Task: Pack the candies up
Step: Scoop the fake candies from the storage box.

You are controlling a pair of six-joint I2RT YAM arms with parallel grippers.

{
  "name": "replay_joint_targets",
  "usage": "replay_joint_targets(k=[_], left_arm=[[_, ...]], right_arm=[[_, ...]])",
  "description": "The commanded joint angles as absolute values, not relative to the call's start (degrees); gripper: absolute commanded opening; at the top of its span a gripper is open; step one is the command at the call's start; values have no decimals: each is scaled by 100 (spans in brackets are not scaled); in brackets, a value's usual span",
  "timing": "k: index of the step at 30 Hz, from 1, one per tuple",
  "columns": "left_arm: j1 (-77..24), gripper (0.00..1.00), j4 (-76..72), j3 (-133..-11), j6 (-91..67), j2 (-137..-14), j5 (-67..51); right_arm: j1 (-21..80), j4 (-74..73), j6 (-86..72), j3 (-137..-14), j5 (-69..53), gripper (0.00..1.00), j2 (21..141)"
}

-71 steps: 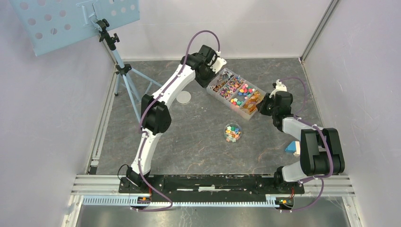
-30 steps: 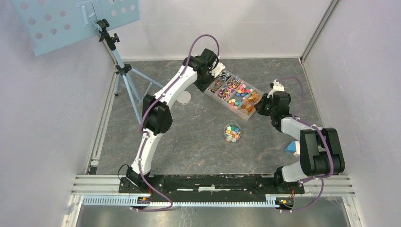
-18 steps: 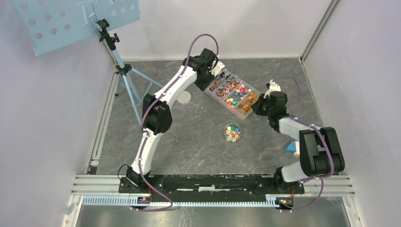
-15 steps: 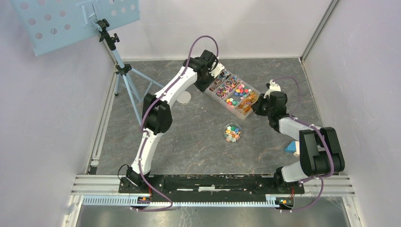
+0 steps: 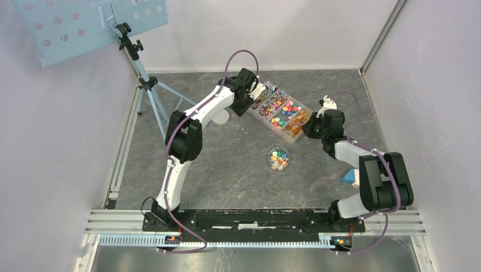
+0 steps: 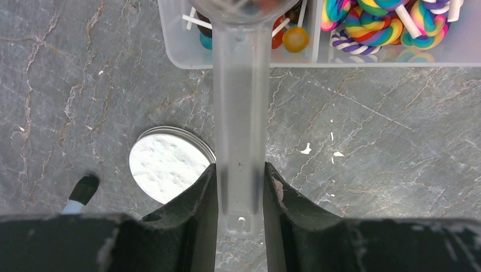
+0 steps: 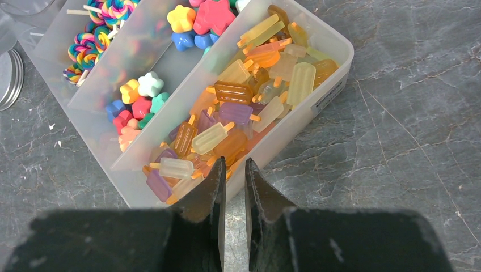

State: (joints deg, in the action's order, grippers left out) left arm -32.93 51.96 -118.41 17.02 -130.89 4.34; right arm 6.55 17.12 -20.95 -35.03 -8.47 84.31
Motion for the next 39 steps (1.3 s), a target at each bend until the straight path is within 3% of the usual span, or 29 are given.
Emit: replay_joint_targets(k=[1, 11, 20, 25, 28, 39], left_arm=[[-3271, 2, 5011, -11577, 1763, -12729, 206], [-3266, 2, 4850, -11290, 1805, -12231, -79], [-3270, 2, 5190, -11535, 1636, -11607, -517], [-3278, 2, 5612, -11568, 1443, -11254, -590], [-3292, 2, 5905, -11443, 1231, -10944, -910], [-4222, 2, 5943, -9723, 620, -9460, -1261]], right_arm=[[687, 1652, -1813, -3562, -1289, 5, 8552], [590, 1525, -1818, -3887, -1372, 8, 8544], [562, 1030, -1820, -4517, -1453, 52, 8273], [562, 778, -1833, -4605, -1521, 61, 7853], [568, 703, -1839, -4472, -1559, 62, 7352], [1160, 1116, -2259, -3180, -2333, 33, 5131]])
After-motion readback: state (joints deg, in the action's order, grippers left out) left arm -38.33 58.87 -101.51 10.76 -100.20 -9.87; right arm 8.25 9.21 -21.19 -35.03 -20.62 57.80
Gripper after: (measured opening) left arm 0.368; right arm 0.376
